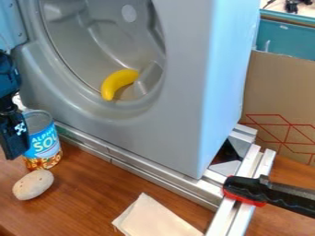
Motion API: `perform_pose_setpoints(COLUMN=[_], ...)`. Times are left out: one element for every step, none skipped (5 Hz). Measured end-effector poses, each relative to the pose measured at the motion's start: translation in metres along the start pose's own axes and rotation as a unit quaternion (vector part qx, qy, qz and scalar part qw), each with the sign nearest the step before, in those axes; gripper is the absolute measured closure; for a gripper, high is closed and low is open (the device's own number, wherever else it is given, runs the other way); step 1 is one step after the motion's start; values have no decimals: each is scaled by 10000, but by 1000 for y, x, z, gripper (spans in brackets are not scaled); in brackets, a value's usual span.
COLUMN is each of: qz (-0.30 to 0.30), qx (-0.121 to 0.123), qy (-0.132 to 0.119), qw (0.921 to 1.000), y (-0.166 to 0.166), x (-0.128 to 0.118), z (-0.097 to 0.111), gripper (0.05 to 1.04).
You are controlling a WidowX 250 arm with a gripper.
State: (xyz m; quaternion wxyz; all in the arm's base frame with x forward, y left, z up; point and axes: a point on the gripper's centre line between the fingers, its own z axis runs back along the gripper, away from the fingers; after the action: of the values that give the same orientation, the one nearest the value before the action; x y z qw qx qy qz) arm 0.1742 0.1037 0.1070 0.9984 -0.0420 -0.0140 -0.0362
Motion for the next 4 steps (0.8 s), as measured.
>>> perform_pose_setpoints(qz=[12,-468,-667,-714], qx=[-42,602,976,806], qy=[64,-228,-187,42], qw=[10000,9968,9928,9942], y=[-1,6,19,22], x=[-2,10,19,20], z=[-4,-18,-40,-63], gripper=[79,79,79,79])
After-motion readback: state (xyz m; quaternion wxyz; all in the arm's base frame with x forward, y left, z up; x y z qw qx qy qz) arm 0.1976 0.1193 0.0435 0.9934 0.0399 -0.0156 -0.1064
